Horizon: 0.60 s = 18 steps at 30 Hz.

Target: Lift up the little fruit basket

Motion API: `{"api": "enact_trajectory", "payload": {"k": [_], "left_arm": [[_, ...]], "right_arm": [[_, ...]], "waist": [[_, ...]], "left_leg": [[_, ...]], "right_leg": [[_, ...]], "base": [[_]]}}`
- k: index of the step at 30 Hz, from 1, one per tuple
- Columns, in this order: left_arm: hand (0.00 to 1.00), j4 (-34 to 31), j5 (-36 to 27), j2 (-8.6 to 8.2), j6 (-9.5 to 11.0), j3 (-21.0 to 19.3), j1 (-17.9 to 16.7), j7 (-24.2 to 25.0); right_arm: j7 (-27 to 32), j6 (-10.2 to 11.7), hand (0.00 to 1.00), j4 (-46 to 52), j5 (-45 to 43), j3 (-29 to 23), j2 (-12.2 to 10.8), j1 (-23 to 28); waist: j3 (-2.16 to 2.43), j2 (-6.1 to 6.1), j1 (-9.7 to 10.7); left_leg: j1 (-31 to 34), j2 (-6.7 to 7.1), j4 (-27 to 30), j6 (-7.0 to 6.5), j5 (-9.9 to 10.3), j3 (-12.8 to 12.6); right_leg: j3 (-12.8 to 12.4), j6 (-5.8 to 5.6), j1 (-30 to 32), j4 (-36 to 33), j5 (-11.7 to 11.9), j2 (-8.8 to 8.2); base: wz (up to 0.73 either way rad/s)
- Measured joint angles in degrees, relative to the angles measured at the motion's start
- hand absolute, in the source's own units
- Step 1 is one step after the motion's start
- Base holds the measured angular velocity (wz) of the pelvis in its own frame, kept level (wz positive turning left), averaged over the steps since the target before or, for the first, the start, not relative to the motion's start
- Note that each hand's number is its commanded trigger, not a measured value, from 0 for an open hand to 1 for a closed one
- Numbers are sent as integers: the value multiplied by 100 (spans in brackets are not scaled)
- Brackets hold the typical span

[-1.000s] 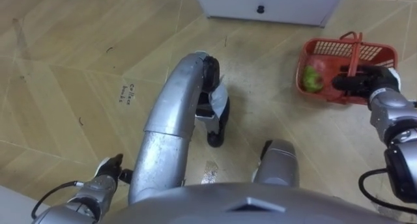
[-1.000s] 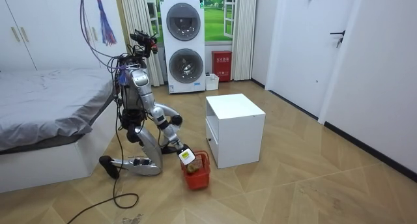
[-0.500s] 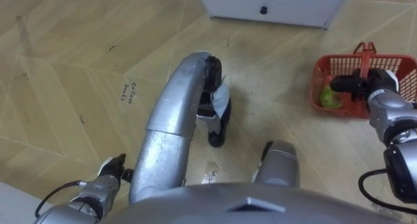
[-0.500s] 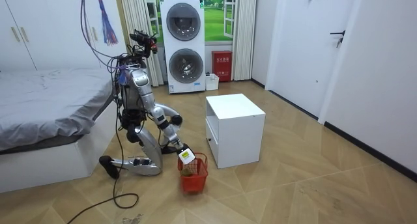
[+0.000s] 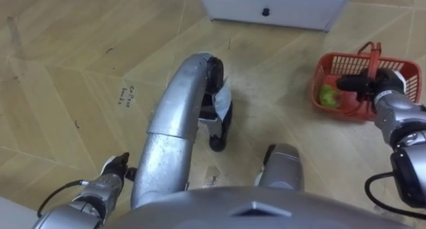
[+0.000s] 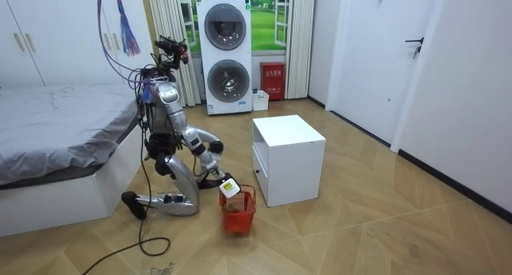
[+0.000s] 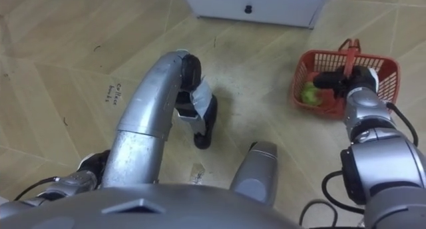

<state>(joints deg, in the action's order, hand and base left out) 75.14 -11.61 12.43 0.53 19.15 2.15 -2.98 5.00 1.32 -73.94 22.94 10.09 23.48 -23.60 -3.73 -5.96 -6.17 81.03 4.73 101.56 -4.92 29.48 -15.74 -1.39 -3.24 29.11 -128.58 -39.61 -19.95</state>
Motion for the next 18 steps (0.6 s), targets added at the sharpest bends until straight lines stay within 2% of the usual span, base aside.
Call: {"api": "enact_trajectory", "payload": {"k": [7, 8, 11, 14, 16, 18], "left_arm": [[0, -199, 104, 10, 34, -234, -40, -92], [0, -205, 105, 10, 56, -229, -41, -111], [0, -204, 101, 24, 57, -229, 36, -127], [0, -200, 105, 135, 54, -255, 48, -131], [0, -201, 105, 212, 34, -347, 86, -148], [0, -243, 108, 227, 10, -489, 125, -195]], "right_arm": [[25, -9, 100, 828, -18, 2, -227, 38], [35, -11, 100, 1050, 12, 3, -282, 41], [50, -15, 100, 1438, 104, 2, -309, 41], [62, -17, 100, 1803, 67, 1, -309, 62], [75, -25, 100, 2017, -35, 5, -315, 70], [105, -110, 100, 2270, -79, 7, -316, 68]], "waist": [[-48, -151, 58], [-37, -171, 114], [-1, -230, 141], [19, -252, 191], [31, -266, 233], [56, -221, 246]], "left_leg": [[-166, 32, 137, 0, 40, 170], [-174, 81, 158, -4, 40, 215], [-219, 103, 232, -73, 77, 268], [-295, 99, 284, -170, 131, 286], [-296, 95, 257, -202, 147, 295], [-320, 67, 52, -216, 140, 368]], "right_leg": [[78, 27, -325, 26, -11, 139], [148, 26, -398, 45, -10, 150], [222, 27, -541, 98, -10, 196], [261, 83, -707, 226, -57, 273], [223, 29, -713, 354, -150, 401], [82, 6, -613, 731, -196, 682]], "base": [[-4], [10], [3], [2], [0], [-12]]}}
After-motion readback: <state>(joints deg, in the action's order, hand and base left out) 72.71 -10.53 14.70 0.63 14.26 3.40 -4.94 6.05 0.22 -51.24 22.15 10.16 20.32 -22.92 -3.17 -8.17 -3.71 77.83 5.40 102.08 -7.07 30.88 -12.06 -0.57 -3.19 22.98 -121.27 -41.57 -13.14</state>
